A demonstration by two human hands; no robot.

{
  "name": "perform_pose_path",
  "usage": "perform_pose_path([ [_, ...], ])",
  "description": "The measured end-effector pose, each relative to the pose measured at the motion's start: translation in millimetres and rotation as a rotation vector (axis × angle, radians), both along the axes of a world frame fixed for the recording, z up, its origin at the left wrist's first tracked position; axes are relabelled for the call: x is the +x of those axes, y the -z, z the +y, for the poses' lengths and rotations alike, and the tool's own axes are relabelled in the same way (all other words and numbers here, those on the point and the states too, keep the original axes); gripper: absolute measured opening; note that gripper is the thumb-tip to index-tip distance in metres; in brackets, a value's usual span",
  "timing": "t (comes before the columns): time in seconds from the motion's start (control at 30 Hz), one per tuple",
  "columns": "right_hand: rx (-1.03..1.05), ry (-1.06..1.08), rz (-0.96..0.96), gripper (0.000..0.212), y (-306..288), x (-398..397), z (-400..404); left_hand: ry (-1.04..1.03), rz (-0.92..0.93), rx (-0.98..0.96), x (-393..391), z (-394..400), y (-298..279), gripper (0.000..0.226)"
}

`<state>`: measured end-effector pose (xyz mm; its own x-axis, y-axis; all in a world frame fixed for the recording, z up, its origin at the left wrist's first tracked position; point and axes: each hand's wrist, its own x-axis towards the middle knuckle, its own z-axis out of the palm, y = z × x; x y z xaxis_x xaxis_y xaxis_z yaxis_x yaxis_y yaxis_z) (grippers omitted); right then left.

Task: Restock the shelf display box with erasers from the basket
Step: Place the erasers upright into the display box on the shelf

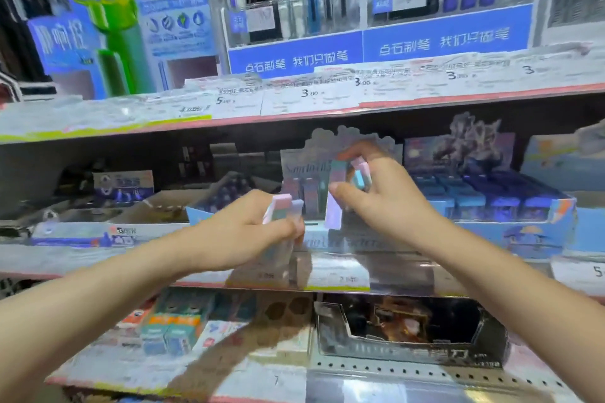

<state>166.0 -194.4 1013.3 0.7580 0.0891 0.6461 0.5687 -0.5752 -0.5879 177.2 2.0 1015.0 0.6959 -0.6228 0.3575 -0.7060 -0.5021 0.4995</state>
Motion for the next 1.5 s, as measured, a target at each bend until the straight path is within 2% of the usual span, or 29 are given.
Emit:
perform_pose_path([
  [0.17, 0.012, 0.099, -0.001, 0.028, 0, 19, 14, 0.141, -0.234, 0.028, 21, 25, -11, 0.039],
  [0.27, -0.055, 0.099, -0.048, 0.026, 3, 27, 20, 0.221, -0.284, 0.029, 33, 35, -16, 0.028],
  [0.37, -0.147, 0.122, -0.056, 0.025, 4, 31, 22, 0.242, -0.318, 0.08, 41, 36, -12, 0.033],
  [0.43, -0.17, 0.106, -0.057, 0.027, 4, 32, 23, 0.222, -0.286, 0.077, 45, 34, -10, 0.037],
  [0.57, -0.132, 0.01, -0.05, 0.027, 4, 30, 21, 0.167, -0.225, 0.048, 54, 28, -6, 0.028],
  [0.93, -0.086, -0.053, -0.056, 0.024, 10, 33, 19, 0.101, -0.131, 0.11, 55, 29, -14, 0.04],
  [1.1, -0.133, -0.025, -0.088, 0.034, 10, 29, 19, 0.004, -0.035, 0.14, 53, 27, -15, 0.037],
  [1.23, -0.144, -0.032, -0.101, 0.026, 9, 28, 23, 0.017, -0.006, 0.106, 48, 25, -19, 0.037],
  [1.37, -0.185, -0.013, -0.08, 0.021, 6, 27, 22, -0.008, 0.048, 0.102, 43, 24, -24, 0.026],
  [1.5, -0.321, 0.055, -0.035, 0.017, 8, 29, 17, -0.005, 0.063, 0.09, 43, 25, -23, 0.035],
])
